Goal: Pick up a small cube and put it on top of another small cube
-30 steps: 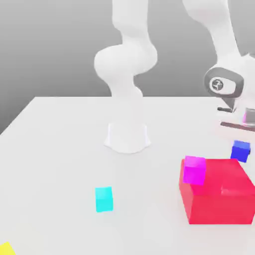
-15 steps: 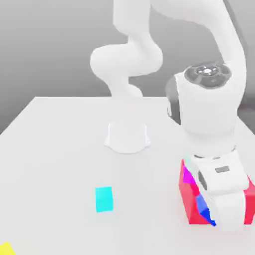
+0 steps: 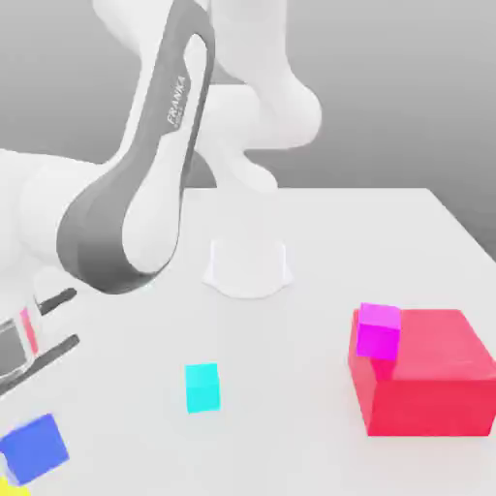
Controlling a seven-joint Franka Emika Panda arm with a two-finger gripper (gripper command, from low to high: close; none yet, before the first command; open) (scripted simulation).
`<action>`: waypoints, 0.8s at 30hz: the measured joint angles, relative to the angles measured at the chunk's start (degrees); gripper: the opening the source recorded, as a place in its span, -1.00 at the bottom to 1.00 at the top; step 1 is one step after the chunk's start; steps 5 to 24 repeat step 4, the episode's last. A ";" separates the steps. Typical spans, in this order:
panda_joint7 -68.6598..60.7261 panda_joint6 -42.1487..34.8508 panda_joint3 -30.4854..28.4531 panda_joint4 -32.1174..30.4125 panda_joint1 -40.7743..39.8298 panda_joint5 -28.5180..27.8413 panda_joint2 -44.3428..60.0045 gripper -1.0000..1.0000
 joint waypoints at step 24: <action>-0.69 1.54 0.78 0.30 -0.85 0.96 1.89 1.00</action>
